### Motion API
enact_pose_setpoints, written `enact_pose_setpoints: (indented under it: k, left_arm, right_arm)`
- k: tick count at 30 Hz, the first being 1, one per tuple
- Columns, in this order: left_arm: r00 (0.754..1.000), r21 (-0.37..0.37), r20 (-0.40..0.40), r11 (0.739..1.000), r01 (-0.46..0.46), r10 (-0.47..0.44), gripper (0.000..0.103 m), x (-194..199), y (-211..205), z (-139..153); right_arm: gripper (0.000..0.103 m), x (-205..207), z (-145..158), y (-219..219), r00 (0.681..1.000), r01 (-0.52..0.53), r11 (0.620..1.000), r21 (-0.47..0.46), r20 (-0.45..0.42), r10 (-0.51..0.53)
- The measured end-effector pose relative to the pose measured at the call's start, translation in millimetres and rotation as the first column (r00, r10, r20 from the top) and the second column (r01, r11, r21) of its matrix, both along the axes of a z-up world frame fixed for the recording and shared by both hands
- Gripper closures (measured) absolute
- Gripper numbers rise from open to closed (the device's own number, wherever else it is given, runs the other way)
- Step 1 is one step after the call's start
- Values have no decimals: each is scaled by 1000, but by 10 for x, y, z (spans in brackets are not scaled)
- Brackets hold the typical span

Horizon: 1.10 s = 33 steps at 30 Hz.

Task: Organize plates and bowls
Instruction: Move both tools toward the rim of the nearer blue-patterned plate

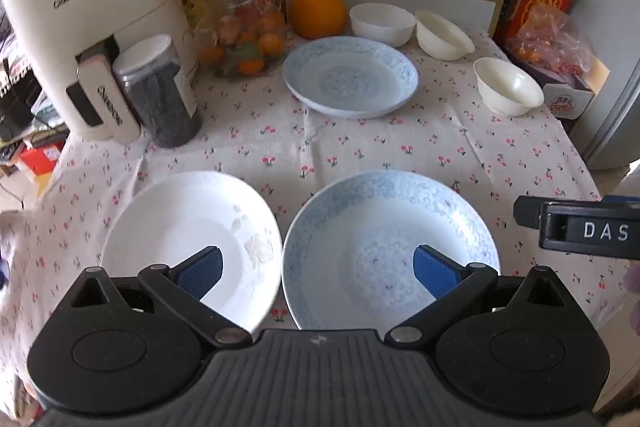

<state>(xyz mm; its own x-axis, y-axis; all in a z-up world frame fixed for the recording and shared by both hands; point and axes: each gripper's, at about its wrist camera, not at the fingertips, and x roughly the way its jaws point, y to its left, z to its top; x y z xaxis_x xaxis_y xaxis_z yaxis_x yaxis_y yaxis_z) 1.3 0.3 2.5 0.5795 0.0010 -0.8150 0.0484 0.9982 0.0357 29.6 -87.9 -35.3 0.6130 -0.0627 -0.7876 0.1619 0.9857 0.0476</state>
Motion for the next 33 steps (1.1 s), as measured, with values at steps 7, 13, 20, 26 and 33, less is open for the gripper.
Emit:
enact_pose_setpoints:
  k: [7, 13, 20, 26, 33]
  left_arm:
    - [998, 8, 64, 1000, -4, 4, 4, 168, 1, 143]
    - [996, 19, 91, 1000, -5, 4, 4, 296, 53, 250]
    - [994, -6, 100, 999, -38, 38, 4, 540, 158, 274]
    - [992, -55, 90, 995, -82, 87, 4, 817, 299, 173]
    - [990, -107, 7, 984, -141, 142, 4, 1151, 432, -7]
  right_arm:
    - [0, 130, 160, -26, 1000, -1, 1000, 20, 11, 1]
    - [0, 317, 279, -12, 1000, -13, 1000, 19, 16, 12]
    - [0, 610, 348, 1, 999, -10, 999, 32, 32, 9]
    - [0, 893, 251, -15, 999, -6, 998, 58, 39, 4]
    - [0, 1213, -53, -7, 999, -34, 995, 96, -13, 35]
